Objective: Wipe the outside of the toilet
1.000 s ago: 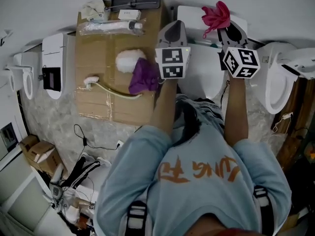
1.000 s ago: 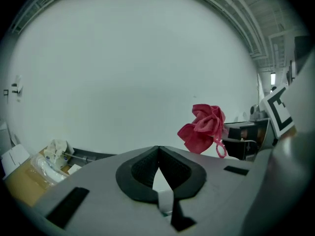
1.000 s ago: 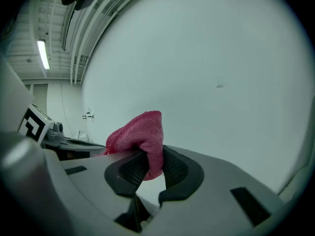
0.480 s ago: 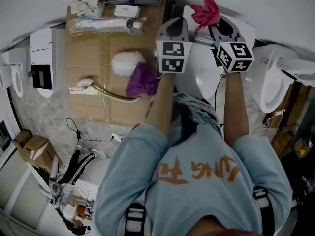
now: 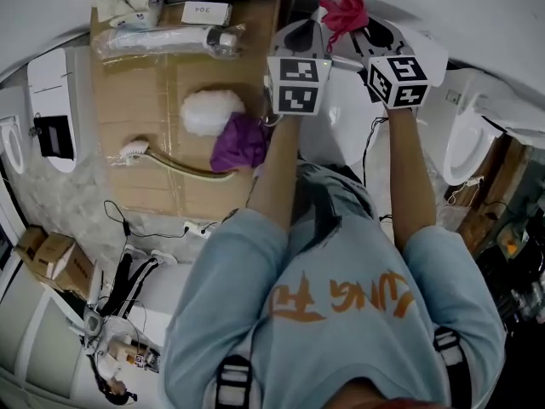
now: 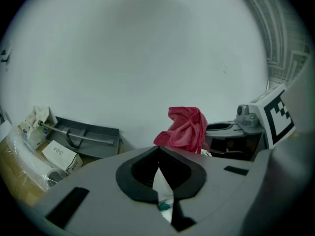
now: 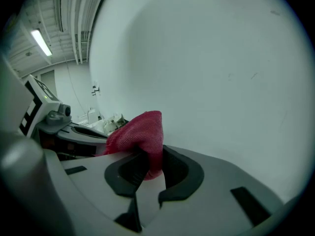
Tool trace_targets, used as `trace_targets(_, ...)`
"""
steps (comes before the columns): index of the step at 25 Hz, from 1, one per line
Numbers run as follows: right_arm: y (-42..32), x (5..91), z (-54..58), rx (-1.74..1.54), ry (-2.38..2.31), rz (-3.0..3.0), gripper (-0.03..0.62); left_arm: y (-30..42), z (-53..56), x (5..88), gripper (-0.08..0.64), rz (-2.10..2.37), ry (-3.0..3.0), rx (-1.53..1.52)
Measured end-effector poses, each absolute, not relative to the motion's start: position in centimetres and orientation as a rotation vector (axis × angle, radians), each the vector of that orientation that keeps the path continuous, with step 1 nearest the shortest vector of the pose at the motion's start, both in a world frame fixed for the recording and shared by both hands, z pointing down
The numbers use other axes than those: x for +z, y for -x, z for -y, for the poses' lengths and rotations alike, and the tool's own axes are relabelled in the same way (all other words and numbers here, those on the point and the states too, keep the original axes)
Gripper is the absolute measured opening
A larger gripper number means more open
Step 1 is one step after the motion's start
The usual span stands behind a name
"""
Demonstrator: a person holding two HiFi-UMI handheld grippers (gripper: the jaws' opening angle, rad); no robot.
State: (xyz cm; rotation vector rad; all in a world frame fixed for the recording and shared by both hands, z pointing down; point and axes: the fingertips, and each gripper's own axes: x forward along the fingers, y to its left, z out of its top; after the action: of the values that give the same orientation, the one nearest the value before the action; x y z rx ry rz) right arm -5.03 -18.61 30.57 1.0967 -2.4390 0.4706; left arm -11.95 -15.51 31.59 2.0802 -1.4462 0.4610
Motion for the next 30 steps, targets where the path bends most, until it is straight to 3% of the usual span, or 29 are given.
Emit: trace_targets(30,3.3,36.9,20.8,0.355,-0.998,2.061,0.075,9.9,16.5,36.8,0.025,1.317,-1.951,0.516)
